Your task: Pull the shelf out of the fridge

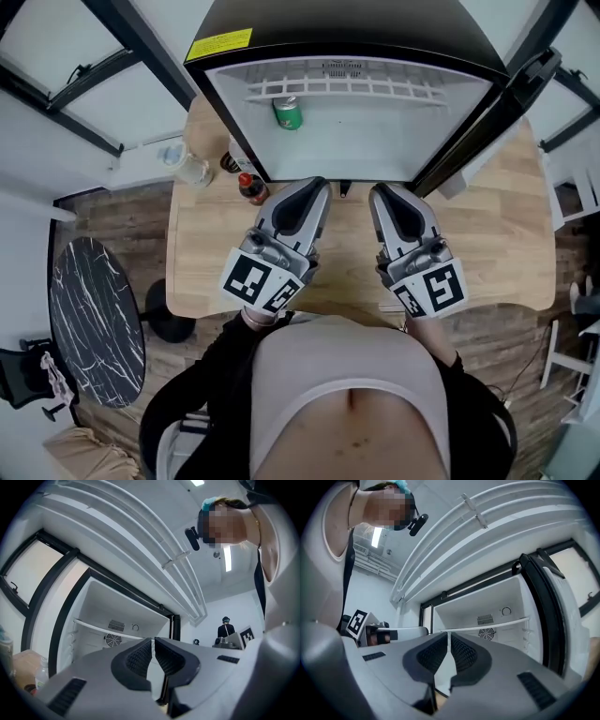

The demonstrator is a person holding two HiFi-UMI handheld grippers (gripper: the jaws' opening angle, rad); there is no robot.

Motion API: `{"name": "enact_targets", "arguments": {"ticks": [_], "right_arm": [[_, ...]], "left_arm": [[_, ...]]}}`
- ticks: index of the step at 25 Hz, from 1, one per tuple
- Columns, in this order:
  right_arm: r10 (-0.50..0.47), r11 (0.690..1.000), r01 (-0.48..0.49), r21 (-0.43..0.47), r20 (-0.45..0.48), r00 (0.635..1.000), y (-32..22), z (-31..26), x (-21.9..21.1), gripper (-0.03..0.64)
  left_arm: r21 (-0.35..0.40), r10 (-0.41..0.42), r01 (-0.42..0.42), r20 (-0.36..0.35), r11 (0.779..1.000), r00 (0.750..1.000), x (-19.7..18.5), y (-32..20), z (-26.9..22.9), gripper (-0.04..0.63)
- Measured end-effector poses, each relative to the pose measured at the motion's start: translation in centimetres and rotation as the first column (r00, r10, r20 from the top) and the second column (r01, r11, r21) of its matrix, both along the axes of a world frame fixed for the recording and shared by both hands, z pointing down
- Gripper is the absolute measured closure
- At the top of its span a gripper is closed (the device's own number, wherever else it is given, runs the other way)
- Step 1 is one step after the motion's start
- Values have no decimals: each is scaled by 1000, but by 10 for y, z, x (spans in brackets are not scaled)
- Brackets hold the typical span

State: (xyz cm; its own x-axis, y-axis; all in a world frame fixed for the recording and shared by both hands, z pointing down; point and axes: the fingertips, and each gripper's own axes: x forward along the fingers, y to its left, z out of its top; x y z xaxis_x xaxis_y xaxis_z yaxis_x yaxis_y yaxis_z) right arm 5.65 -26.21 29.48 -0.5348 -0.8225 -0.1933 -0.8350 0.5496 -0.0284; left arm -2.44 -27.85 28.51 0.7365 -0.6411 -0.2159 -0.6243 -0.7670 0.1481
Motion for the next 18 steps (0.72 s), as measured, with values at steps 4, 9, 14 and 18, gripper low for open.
{"name": "enact_targets", "arguments": {"ticks": [4, 9, 14, 18], "right_arm": [[-9, 1000, 9, 5, -13, 1000, -7, -3, 2, 574], [-38, 999, 38, 4, -34, 999, -14, -2, -1, 574], [-9, 996, 22, 87, -151, 989, -27, -14, -4, 574], [26, 987, 18, 162, -269, 963, -45, -31, -3, 572]], "left_arm": [[7, -7, 7, -1, 1000, 1000, 3, -4, -1, 569], [8, -16, 16, 5, 1000, 1000, 4, -13, 0, 569], [81, -25, 16, 109, 997, 994, 12, -26, -9, 568], [172, -94, 49, 263, 984, 960, 18, -43, -15, 558]]}}
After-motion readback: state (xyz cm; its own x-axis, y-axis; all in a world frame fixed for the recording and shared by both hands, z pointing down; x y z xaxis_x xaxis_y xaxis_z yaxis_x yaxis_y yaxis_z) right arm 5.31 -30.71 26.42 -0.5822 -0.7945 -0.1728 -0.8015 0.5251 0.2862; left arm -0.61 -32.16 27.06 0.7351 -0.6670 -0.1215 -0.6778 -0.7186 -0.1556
